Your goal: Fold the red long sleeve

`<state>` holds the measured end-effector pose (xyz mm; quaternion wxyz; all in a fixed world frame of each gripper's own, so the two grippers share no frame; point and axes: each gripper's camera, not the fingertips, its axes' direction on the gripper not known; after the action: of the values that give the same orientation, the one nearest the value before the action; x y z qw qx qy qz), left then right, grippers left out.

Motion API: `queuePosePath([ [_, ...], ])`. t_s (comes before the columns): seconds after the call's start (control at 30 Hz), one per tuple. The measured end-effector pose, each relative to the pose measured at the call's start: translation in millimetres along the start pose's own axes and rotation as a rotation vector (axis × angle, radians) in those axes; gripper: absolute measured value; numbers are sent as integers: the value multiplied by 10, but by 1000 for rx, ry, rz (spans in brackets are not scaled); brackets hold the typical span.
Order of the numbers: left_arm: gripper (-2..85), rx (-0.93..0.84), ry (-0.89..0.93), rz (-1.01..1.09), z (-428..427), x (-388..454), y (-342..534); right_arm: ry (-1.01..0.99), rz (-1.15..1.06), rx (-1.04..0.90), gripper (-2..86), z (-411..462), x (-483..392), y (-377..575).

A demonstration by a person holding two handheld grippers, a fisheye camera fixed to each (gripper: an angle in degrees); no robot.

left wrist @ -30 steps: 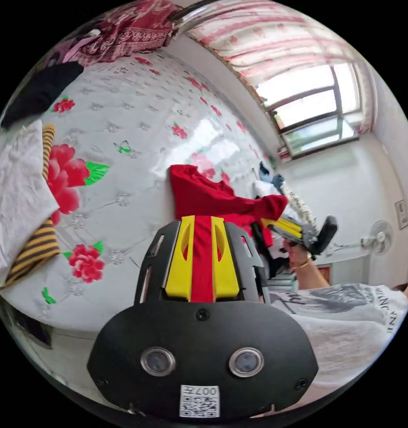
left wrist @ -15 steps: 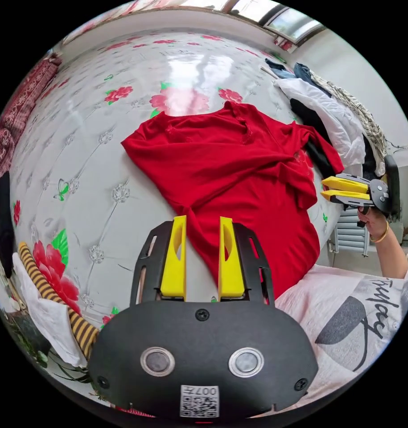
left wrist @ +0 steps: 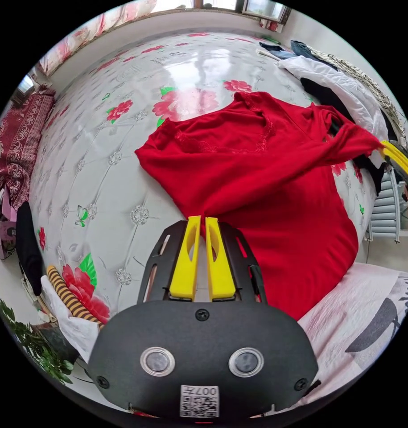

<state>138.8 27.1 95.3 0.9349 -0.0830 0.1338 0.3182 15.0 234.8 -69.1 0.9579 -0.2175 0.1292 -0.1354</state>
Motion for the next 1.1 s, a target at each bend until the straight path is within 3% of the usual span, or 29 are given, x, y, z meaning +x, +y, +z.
queuePosePath([
  [0.1, -3, 7, 12, -11, 36, -2, 35, 2, -118, -85, 37, 190, -438, 217],
  [0.17, -4, 13, 25, -15, 40, 1, 44, -117, -172, -316, 61, 543, -683, 404],
  [0.23, -5, 11, 18, -4, 40, 41, 51, -238, -136, -384, 80, 615, -683, 499],
  [0.5, -6, 18, -45, 44, 55, 203, 79, -375, 135, -197, 91, 619, -96, 409],
  [0.67, -6, 29, -47, 43, 59, 213, 123, -623, 269, -314, 62, 1242, 51, 272],
  [0.93, -7, 53, -8, 36, 69, 120, 198, -572, 420, 143, 3, 30, 750, 867],
  [1.03, -7, 65, -6, 42, 72, 99, 228, -508, 416, 163, 0, -152, 647, 1144],
  [1.1, -7, 69, -11, 52, 74, 95, 239, -490, 410, 69, 1, 0, 472, 1279],
])
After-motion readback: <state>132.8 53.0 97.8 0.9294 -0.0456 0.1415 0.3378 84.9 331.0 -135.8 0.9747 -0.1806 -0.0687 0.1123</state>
